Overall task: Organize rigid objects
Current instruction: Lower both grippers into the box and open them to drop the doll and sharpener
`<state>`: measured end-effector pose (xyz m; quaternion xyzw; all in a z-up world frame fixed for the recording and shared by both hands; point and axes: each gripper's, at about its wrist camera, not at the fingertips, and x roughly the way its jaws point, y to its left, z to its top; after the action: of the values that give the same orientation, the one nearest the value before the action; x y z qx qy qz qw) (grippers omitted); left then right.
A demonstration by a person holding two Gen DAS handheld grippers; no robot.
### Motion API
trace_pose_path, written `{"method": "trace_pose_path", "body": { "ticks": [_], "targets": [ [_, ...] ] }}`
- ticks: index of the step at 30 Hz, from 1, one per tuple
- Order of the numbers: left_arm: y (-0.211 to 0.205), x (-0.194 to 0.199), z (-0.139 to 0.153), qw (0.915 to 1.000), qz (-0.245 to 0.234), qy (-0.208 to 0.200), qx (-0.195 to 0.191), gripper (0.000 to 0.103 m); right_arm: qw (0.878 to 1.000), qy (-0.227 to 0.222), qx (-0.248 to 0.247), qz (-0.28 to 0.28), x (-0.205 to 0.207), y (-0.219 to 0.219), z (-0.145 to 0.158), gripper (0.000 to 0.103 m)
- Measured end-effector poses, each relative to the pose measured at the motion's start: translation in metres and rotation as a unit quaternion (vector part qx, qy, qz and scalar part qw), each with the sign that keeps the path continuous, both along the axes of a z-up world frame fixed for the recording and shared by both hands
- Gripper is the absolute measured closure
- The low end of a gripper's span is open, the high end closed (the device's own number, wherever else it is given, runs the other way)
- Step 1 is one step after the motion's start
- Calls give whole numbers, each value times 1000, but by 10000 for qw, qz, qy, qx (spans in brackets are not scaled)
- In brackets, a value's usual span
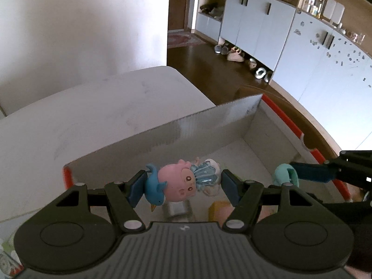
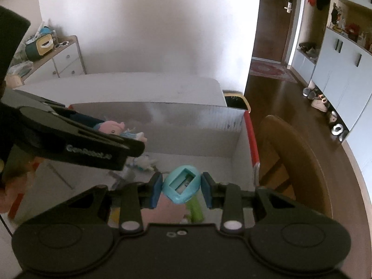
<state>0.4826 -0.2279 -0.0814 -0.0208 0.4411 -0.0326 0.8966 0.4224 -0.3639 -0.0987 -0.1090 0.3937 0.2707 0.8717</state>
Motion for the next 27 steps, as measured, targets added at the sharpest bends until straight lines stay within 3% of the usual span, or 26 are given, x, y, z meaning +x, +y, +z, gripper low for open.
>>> {"method": "trace_pose_path", "body": {
  "ticks": [10, 27],
  "targets": [
    [-10, 32, -25, 9993, 31, 319, 200, 34, 9991, 205, -261, 255, 19, 13, -16, 68],
    [-16, 50, -43, 9963, -88, 727, 449, 34, 9961, 443, -467, 599, 21, 23, -21, 69]
  ]
}}
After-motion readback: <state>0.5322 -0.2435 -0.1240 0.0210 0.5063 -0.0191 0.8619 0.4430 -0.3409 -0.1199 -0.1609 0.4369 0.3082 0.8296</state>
